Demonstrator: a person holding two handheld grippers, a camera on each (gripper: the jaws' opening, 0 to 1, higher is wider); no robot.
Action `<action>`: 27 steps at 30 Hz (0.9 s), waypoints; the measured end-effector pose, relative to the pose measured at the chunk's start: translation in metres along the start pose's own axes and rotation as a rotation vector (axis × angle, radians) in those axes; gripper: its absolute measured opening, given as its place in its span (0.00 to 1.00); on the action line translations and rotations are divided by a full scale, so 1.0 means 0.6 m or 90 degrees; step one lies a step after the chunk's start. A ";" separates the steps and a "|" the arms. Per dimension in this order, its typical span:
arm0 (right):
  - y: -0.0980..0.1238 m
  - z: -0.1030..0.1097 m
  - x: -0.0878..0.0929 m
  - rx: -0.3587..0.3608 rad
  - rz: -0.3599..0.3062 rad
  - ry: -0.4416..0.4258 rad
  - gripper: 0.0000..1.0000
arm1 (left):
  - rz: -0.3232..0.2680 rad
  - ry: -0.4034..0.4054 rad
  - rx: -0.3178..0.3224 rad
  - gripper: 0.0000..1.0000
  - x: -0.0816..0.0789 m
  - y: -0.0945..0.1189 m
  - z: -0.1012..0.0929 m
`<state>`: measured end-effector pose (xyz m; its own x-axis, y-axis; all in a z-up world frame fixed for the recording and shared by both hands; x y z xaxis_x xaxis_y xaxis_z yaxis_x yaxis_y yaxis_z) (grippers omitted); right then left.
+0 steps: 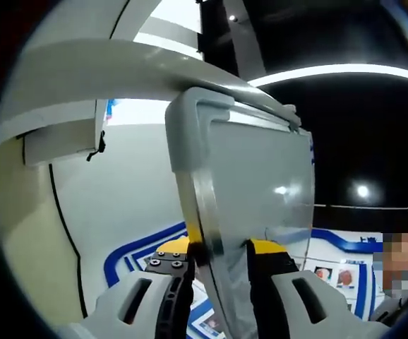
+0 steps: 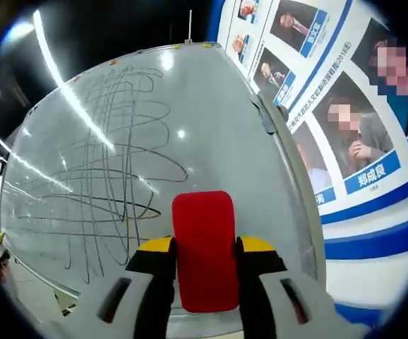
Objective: Wipe the writing off the whiteboard with the eraser
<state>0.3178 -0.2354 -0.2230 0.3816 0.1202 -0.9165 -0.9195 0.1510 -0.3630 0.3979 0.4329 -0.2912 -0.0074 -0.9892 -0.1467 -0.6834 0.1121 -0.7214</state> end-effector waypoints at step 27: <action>-0.008 -0.005 0.021 -0.010 -0.027 -0.024 0.30 | -0.001 -0.002 0.000 0.32 0.001 -0.001 0.000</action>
<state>0.3267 -0.2376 -0.2335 0.4231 0.1514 -0.8934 -0.9038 0.1412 -0.4040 0.3980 0.4321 -0.2909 -0.0037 -0.9891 -0.1472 -0.6831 0.1100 -0.7220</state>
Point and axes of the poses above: the point that each gripper's makers call its tool centre point, and the gripper's own axes: y roughly backward along the fingers, z roughly to its left, x roughly out of its underside, the point moved 2 cm from there along y, roughly backward along the fingers, and after that the axes turned 1 degree about -x, right-handed, at the moved point
